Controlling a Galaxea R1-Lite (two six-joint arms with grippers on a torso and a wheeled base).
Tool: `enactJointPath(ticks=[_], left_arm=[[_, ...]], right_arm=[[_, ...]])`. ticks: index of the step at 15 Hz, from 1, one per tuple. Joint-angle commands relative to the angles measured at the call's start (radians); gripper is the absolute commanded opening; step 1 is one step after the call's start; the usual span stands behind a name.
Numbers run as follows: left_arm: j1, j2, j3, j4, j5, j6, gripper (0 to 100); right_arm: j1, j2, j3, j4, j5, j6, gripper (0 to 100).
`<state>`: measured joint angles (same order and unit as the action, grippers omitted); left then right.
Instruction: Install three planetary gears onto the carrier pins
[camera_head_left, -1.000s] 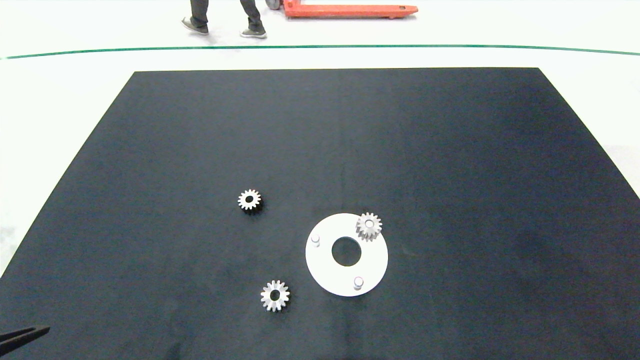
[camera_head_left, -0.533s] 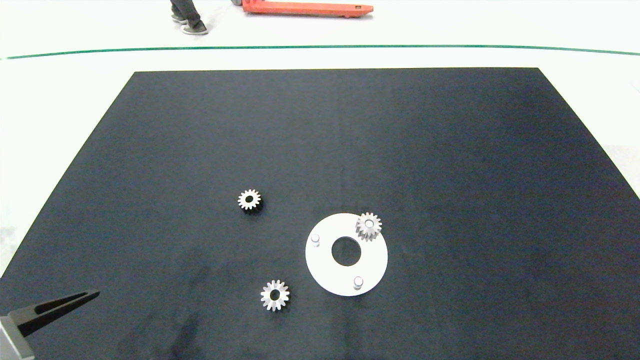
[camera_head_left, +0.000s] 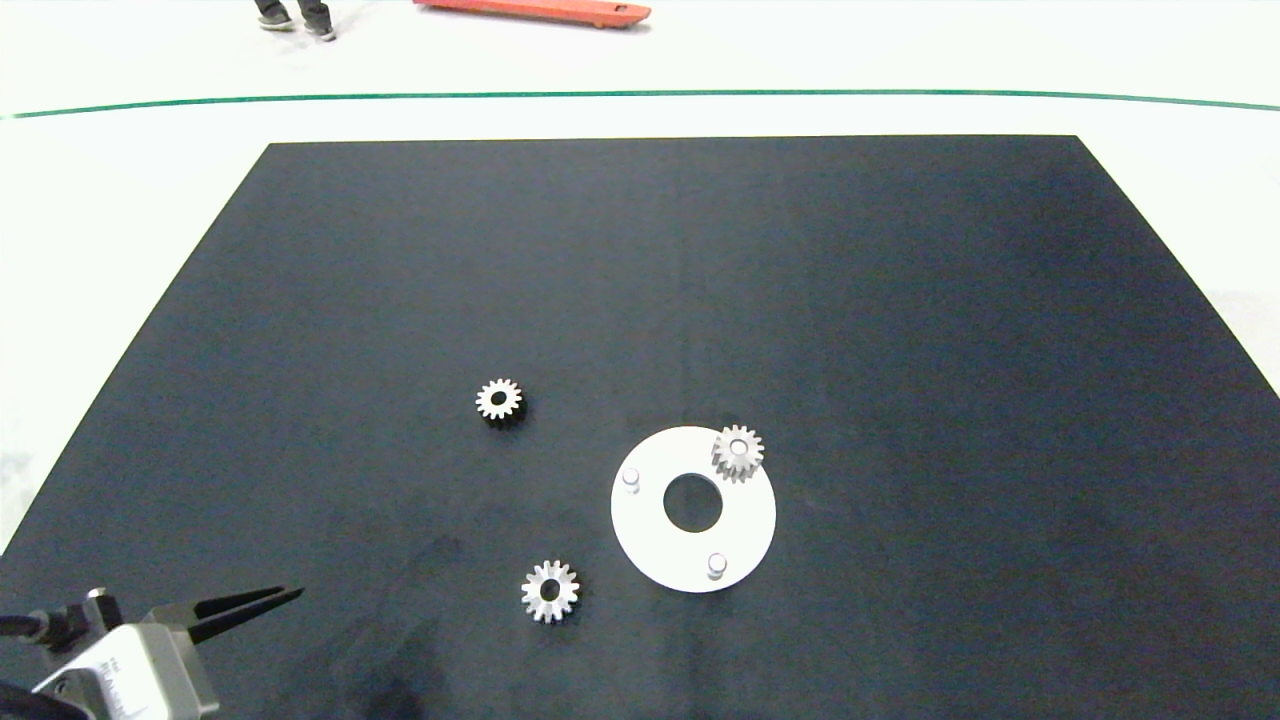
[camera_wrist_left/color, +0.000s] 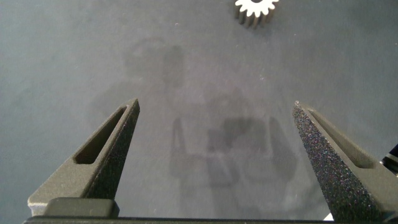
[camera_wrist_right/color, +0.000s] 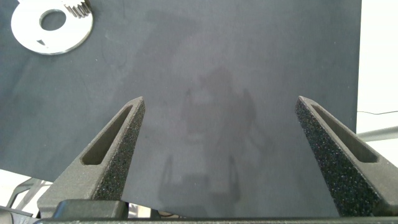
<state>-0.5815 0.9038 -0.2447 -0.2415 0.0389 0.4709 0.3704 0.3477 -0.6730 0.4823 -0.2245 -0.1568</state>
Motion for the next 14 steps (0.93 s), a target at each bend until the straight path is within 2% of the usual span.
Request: enactJointPath(ticks=[1,2,4,5,6,8,10,11,14], left_arm=[[-0.047,0.148,-0.004,-0.096,0.001,-0.011,100],[-0.087,0.228,-0.016,-0.173,0.009,-0.015,100],[-0.161,0.343,-0.024,-0.292,0.056,-0.029,100],[-0.201,0.383,-0.025,-0.329,0.075,-0.052,100],[-0.227,0.412,-0.041,-0.337,0.101,-0.058,100],[-0.241,0.463,-0.076,-0.346,0.108,-0.06,100],[-0.271,0.511,-0.096,-0.366,0.108,-0.095,100],[-0.279,0.53,-0.099,-0.381,0.108,-0.101,100],[-0.278,0.558,-0.117,-0.395,0.107,-0.1,100]], right_arm=[[0.001,0.001,0.026,0.001,-0.001,-0.001,100],[0.002,-0.003,0.036,0.001,0.001,-0.001,100],[0.004,0.004,0.032,-0.004,0.001,-0.001,100],[0.004,0.004,0.027,-0.004,-0.001,-0.001,100],[0.004,0.002,0.027,-0.004,-0.001,-0.001,100],[0.004,0.001,0.03,-0.002,0.001,-0.001,100],[0.005,0.002,0.03,-0.004,0.002,-0.001,100],[0.004,0.004,0.029,-0.004,0.002,-0.001,100],[0.005,0.002,0.027,-0.004,0.004,-0.001,100]])
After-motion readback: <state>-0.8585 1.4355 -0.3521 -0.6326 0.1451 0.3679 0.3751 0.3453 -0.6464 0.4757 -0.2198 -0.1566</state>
